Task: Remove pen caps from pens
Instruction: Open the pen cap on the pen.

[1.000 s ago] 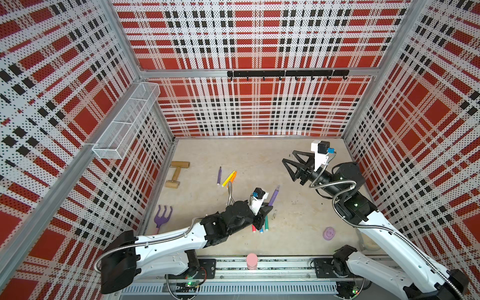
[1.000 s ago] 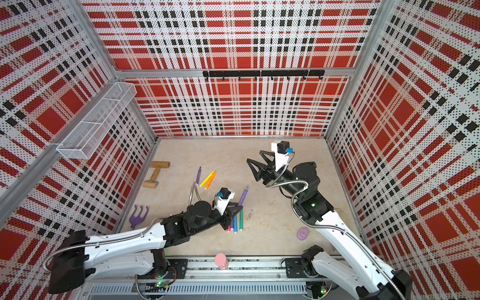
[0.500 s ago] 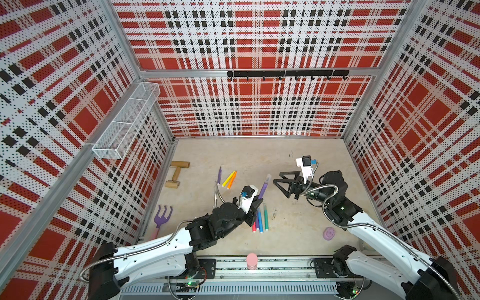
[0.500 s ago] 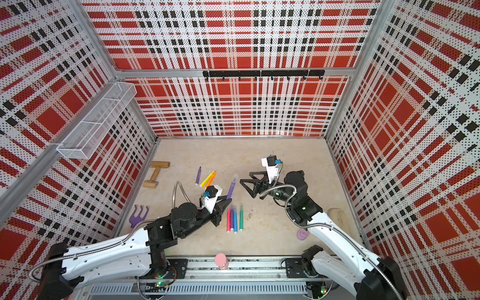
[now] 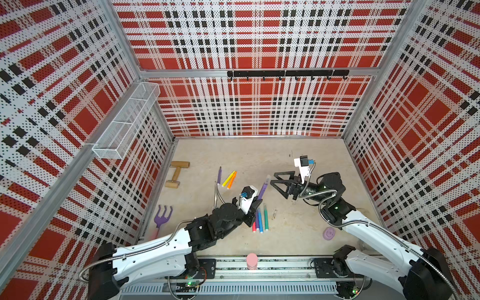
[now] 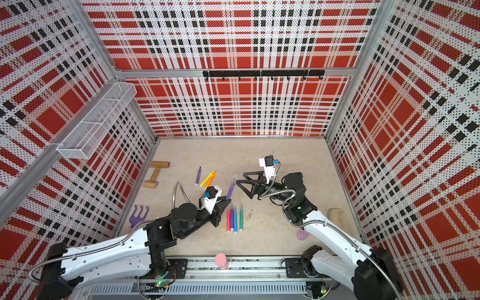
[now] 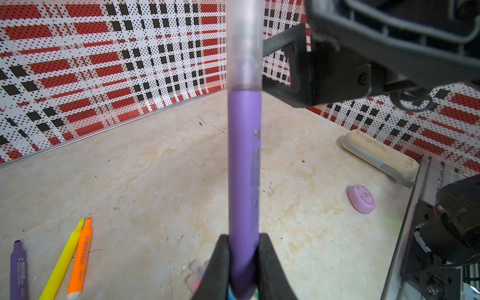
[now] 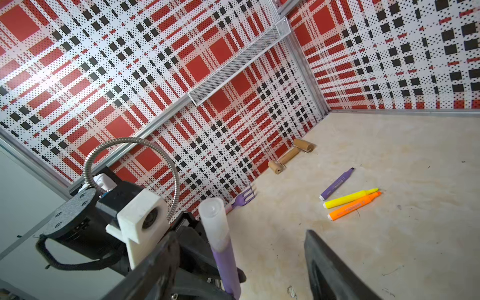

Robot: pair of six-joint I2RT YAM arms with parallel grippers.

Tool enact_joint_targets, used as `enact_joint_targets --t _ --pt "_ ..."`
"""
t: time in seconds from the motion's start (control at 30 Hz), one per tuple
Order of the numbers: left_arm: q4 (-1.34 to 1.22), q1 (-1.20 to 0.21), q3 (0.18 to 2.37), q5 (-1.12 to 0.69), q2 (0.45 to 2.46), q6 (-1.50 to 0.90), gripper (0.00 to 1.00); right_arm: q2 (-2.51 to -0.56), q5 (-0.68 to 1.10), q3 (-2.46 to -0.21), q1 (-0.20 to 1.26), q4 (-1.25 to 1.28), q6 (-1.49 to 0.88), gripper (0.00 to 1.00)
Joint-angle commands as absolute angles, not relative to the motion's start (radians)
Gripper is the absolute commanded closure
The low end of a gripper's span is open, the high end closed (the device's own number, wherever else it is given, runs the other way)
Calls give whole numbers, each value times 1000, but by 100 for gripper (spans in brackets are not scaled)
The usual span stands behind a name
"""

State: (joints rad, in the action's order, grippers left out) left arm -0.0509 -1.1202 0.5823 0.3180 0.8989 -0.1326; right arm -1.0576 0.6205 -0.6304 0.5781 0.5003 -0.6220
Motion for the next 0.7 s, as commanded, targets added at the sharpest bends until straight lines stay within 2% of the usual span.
enact_joint_targets --t 0.0,0.2,0.53,0.67 --pt "-51 -1129 605 301 911 -127 100 -1081 623 -640 588 576 -627 22" --pt "-58 -1130 610 287 949 -122 100 -1119 638 -653 588 617 -643 33" --pt "-62 -1129 617 303 941 -118 100 -1157 639 -675 591 621 -650 64" --pt "-65 -1126 619 305 928 -117 100 -1154 638 -672 590 621 -650 62"
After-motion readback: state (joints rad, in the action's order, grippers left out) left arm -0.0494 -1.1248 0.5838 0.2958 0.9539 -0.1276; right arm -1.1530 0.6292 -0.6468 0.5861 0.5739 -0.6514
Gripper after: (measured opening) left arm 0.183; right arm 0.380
